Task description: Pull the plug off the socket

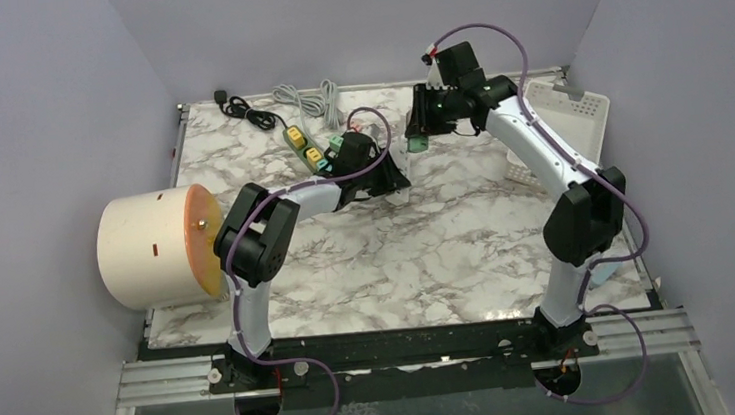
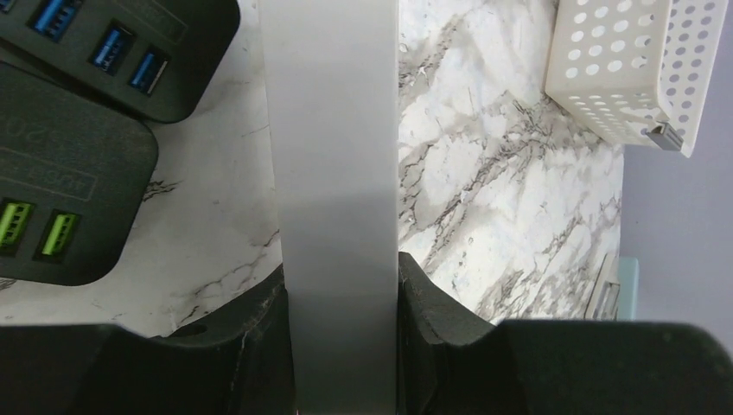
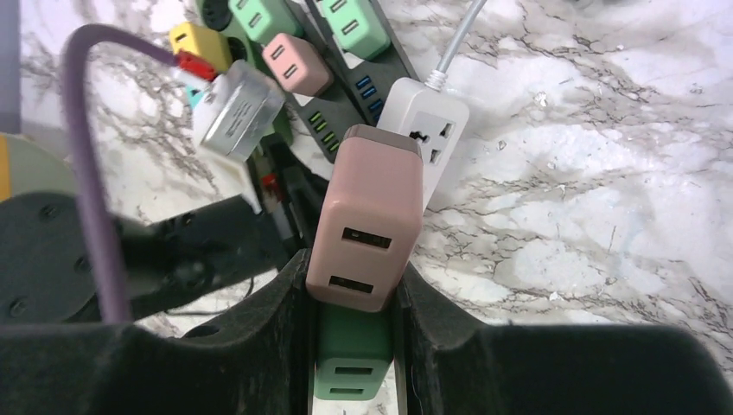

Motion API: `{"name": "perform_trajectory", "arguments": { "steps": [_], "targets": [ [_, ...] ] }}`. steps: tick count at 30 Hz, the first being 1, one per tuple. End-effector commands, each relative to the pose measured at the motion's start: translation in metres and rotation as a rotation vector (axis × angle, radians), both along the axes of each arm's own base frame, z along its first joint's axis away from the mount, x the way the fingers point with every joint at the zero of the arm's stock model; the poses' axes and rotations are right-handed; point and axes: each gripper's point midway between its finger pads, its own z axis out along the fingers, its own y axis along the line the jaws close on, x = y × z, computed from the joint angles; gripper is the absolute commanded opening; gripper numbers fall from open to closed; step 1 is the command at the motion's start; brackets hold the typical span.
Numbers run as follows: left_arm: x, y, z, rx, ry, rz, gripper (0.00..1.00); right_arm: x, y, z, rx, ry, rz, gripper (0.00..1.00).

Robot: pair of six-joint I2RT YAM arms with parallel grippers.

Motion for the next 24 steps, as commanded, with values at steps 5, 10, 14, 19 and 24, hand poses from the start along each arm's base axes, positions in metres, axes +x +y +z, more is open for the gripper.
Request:
{"name": "perform_trajectory", "arguments": {
  "steps": [5, 10, 14, 19, 24],
  "targets": [
    [0.027, -0.006, 0.027, 0.0, -0.083, 0.013, 0.0, -0.044, -0.011, -0.006, 0.021, -0.002, 0.051, 0.01],
    [0.036, -0.026, 0.028, -0.018, -0.097, -0.106, 0.0, -0.087, -0.019, -0.047, 0.041, 0.081, 0.072, 0.01],
    [0.05, -0.037, 0.022, 0.014, -0.094, -0.148, 0.04, -0.119, -0.018, -0.075, 0.096, 0.129, 0.116, 0.01],
    [0.071, -0.047, 0.013, 0.045, -0.093, -0.158, 0.15, -0.139, -0.001, -0.085, 0.234, 0.102, 0.219, 0.01],
    [0.088, -0.05, 0.009, 0.103, -0.102, -0.173, 0.5, -0.142, 0.011, -0.102, 0.281, 0.132, 0.283, 0.01]
  ]
}}
